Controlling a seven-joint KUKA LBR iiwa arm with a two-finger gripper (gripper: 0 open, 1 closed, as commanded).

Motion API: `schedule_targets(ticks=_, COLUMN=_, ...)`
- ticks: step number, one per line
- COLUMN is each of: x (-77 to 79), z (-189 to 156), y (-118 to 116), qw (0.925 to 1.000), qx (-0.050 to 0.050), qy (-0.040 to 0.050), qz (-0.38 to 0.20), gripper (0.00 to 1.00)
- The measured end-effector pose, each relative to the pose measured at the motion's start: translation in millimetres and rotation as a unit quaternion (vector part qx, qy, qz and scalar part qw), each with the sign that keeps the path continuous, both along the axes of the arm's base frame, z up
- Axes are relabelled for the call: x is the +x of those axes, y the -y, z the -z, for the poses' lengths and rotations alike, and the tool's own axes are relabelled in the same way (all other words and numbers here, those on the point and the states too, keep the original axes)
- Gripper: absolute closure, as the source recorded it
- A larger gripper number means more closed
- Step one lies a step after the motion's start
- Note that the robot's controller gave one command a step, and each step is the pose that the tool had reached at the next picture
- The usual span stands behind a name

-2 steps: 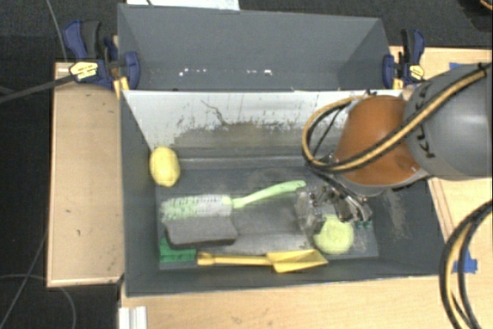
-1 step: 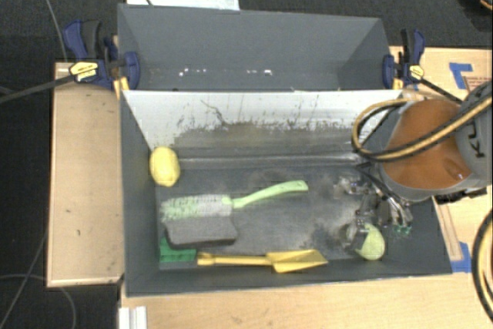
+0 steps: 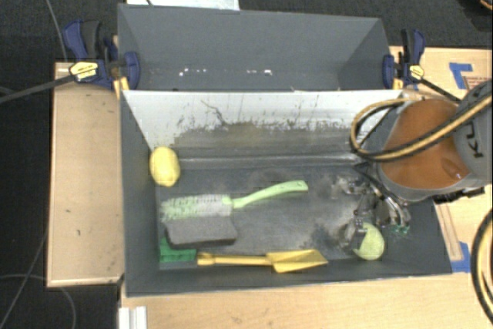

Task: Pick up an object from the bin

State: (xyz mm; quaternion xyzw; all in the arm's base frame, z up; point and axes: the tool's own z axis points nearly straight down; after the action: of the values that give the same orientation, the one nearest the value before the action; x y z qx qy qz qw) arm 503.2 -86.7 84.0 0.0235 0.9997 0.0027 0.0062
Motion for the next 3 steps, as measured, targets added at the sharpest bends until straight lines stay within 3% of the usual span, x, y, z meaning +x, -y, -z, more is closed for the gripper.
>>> schedule_targets(ticks=1, x=-4.3, z=-2, y=36, qw=0.9997, qx=-0.001, qy=0.0021, qz=0.023, gripper=0.00)
schedule_targets(ticks=2, x=-9.5, z=-7, y=40, qw=1.0000, qx=0.000, qy=0.0012, qz=0.007, gripper=0.00)
schedule_targets(ticks=3, x=-17.9, z=-42, y=-7, qw=0.9979, qx=0.000, qy=0.0032, qz=-0.065, gripper=0.00)
